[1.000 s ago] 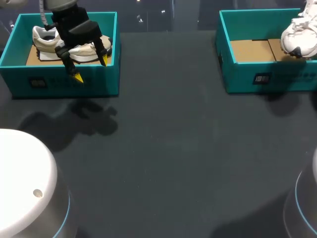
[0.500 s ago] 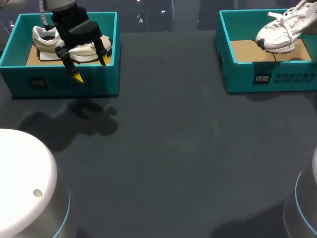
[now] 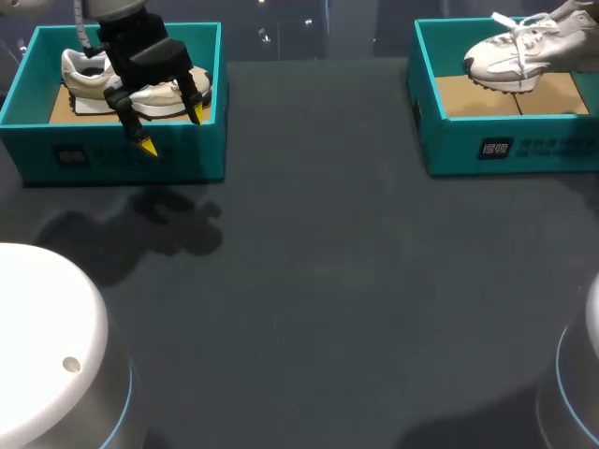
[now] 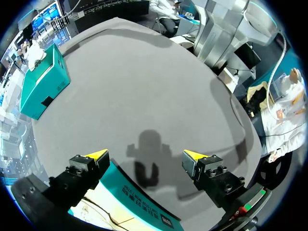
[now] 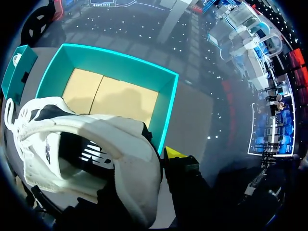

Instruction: Take the shoe out of the shoebox, open the shoe tongue, remove and reinsert the insole, then place the shoe into the shoebox

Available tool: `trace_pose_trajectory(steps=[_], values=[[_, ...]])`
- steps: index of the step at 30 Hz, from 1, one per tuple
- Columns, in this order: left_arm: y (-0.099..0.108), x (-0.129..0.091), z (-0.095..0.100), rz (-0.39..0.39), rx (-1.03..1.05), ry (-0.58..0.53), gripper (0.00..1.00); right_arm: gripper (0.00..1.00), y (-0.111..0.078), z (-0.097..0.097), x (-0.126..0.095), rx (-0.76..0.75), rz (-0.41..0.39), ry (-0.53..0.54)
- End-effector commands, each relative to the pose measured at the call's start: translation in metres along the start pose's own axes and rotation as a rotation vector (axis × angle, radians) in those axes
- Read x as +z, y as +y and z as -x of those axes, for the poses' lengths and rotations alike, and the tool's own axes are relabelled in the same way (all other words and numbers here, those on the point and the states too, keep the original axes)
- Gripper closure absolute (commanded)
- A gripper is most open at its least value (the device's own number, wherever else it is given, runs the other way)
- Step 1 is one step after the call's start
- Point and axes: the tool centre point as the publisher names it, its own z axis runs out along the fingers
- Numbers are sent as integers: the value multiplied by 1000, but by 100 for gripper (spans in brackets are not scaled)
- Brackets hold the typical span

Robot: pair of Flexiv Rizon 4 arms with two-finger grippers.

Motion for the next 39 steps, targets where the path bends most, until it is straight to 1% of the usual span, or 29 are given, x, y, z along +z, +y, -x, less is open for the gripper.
trace_pose_trajectory(steps=[1,3,4,6,12,17,25,28,39], values=[[0,0,0,1,0,0,0,100,-2,1,-2,2,3,1],[0,0,0,1,0,0,0,100,-2,1,-2,2,3,1],[0,0,0,1,0,0,0,100,-4,-1,3,32,26,8],[0,0,0,1,0,0,0,100,-8,-5,14,76,16,-28],[0,0,0,1,0,0,0,100,-19,-13,33,142,21,-20],[0,0,0,1,0,0,0,100,-24,-19,37,170,50,-51],[0,0,0,1,0,0,0,100,-31,-28,50,173,62,-101],[0,0,0,1,0,0,0,100,-33,-32,52,171,67,-90],[0,0,0,1,0,0,0,100,-33,-32,52,171,67,-90]])
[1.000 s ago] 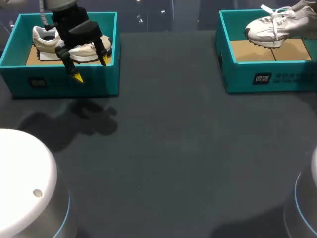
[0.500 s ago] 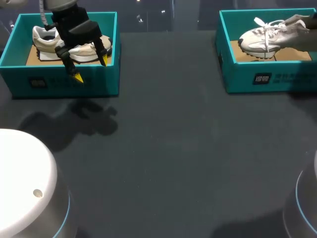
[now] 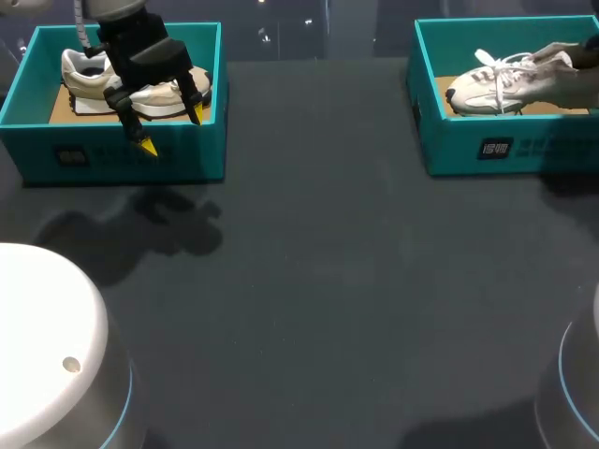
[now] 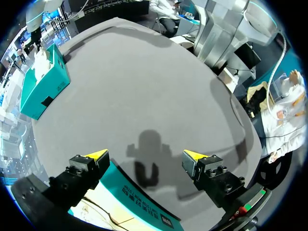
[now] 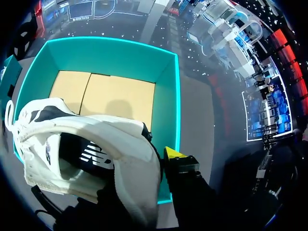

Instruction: Take the shoe out of the shoebox, open the shoe tongue, remove and reinsert the insole, then place the shoe into the shoebox

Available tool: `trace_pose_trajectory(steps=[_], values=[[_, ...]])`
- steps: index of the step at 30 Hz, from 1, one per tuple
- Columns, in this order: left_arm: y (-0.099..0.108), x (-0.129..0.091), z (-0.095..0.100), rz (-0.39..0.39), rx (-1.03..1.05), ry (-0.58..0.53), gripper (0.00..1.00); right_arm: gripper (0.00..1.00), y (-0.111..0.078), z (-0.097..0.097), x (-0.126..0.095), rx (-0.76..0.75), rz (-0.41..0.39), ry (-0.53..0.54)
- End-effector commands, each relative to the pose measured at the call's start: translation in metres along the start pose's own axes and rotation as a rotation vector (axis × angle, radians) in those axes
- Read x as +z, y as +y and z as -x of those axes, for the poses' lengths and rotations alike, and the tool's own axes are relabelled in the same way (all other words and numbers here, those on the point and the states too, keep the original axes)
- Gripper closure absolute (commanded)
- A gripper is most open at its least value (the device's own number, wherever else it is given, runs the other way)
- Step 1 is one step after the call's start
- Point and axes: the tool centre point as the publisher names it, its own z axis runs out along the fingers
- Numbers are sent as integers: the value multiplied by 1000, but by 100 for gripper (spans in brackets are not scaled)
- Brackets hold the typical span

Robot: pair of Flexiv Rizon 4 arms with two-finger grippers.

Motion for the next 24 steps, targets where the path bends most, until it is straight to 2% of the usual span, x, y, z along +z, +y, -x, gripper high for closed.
trace_pose_trajectory(steps=[1,4,13,24], values=[[0,0,0,1,0,0,0,100,-1,0,-2,1,2,1],[0,0,0,1,0,0,0,100,-4,-1,10,4,-6,2],[0,0,0,1,0,0,0,100,-21,-10,28,10,-36,43],[0,0,0,1,0,0,0,100,-27,-28,54,-5,-71,70]])
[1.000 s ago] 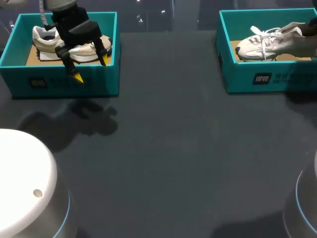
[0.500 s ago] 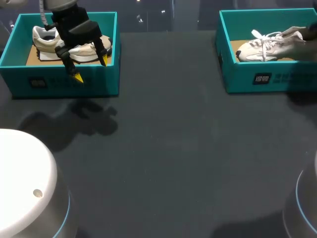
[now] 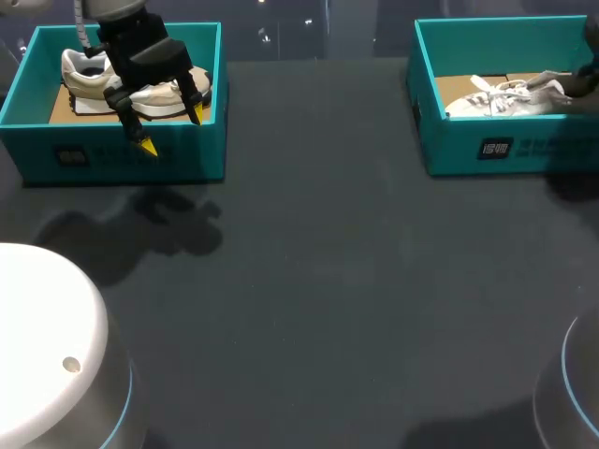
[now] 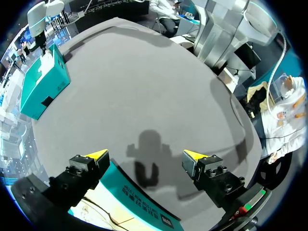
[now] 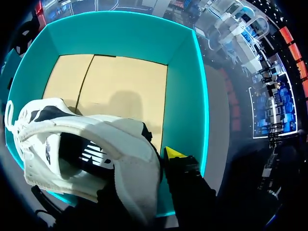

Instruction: Take the shoe out of the shoebox, open the shoe tongue, remove and reinsert the insole, then place the shoe into the shoebox

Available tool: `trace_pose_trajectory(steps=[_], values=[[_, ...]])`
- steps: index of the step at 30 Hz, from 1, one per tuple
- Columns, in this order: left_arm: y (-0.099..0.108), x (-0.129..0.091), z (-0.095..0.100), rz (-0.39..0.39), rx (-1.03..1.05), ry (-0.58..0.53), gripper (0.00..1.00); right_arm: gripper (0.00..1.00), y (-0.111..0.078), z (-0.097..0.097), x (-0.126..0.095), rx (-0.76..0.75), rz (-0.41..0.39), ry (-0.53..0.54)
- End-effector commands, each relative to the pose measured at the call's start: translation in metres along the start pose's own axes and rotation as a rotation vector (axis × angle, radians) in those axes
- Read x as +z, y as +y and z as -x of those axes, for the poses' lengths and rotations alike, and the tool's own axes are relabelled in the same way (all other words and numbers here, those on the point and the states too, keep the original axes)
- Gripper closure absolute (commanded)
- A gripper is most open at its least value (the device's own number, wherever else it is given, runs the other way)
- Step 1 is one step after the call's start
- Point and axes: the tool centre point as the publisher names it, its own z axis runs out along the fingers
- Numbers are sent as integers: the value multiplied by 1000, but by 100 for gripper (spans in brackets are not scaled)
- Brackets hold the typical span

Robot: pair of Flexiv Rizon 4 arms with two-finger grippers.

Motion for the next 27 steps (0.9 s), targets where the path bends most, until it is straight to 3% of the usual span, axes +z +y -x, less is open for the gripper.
trace_pose_trajectory(steps=[1,17,27], values=[[0,0,0,1,0,0,0,100,4,-3,13,6,-16,9],[0,0,0,1,0,0,0,100,-4,-13,43,17,-60,24],[0,0,0,1,0,0,0,100,-8,-16,61,19,-86,98]])
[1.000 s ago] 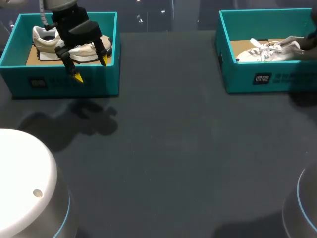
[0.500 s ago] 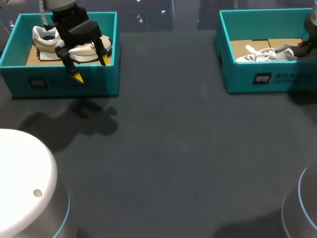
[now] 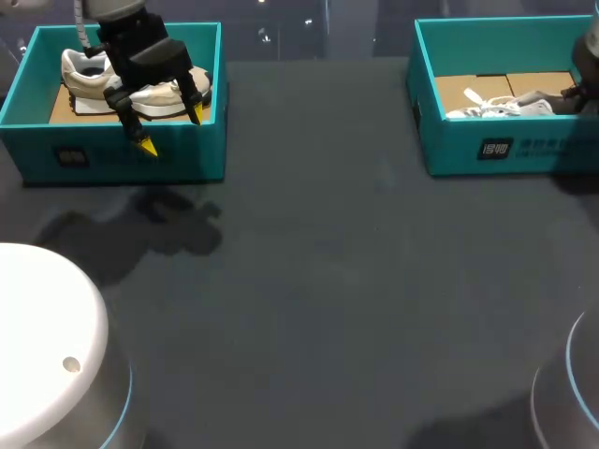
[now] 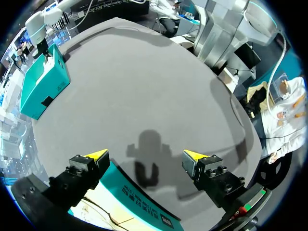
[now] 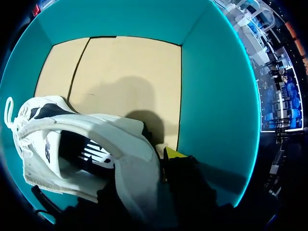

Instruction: Take the shoe out of the shoebox, open the shoe tongue, remove and reinsert the insole, then place the shoe into the shoebox

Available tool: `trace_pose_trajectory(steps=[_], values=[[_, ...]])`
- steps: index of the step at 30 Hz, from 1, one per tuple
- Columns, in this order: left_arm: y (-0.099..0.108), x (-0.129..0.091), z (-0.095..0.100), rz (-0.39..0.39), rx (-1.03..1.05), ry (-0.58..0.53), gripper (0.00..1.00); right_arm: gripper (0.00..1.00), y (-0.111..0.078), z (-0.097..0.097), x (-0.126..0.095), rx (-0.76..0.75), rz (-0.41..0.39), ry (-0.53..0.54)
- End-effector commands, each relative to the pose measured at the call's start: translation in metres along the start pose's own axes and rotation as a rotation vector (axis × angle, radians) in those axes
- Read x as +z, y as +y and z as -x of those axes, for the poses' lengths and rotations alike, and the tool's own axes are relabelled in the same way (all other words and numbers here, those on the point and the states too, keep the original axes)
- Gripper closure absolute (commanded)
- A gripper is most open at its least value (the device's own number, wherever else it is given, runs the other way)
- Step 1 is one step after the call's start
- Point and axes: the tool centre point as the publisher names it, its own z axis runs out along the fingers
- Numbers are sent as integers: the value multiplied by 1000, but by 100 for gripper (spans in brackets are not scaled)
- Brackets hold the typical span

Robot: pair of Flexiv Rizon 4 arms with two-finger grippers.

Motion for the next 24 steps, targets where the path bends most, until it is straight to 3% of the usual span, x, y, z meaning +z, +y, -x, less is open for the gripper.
trace_pose_trajectory(steps=[1,5,13,17,20,24], values=[[0,0,0,1,0,0,0,100,4,3,8,-3,-4,22],[0,0,0,1,0,0,0,100,4,2,10,-6,-11,25],[0,0,0,1,0,0,0,59,2,0,4,-1,-7,20],[0,0,0,1,0,0,0,51,2,0,-2,5,-3,15],[0,0,0,1,0,0,0,29,2,0,-5,8,-2,14],[0,0,0,1,0,0,0,11,1,-2,-13,17,1,17]])
